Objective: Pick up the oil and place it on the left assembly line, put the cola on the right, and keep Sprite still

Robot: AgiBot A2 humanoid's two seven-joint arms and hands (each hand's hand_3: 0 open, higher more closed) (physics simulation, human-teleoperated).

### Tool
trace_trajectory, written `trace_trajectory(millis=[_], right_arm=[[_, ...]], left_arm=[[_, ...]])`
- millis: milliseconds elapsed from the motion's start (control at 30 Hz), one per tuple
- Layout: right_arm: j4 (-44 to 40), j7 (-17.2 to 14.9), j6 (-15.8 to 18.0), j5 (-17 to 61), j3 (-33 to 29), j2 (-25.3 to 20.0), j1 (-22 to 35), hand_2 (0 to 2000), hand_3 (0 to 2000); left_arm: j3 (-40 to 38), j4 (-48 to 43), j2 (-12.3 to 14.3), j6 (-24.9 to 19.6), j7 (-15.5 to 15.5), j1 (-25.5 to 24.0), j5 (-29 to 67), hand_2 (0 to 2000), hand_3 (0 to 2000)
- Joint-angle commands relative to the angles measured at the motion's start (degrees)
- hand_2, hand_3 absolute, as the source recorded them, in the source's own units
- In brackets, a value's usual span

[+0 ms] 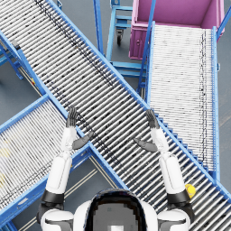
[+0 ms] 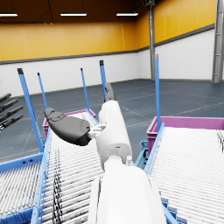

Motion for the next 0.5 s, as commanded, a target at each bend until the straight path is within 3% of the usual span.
trace_trajectory(millis=[33, 500], right_arm=[[0.0, 0.0, 0.0, 0.0, 0.0, 0.0, 0.0, 0, 0], [0.0, 0.0, 0.0, 0.0, 0.0, 0.0, 0.0, 0, 0]], left_arm=[[0.0, 0.0, 0.0, 0.0, 0.0, 0.0, 0.0, 0, 0], [0.0, 0.0, 0.0, 0.0, 0.0, 0.0, 0.0, 0, 0]])
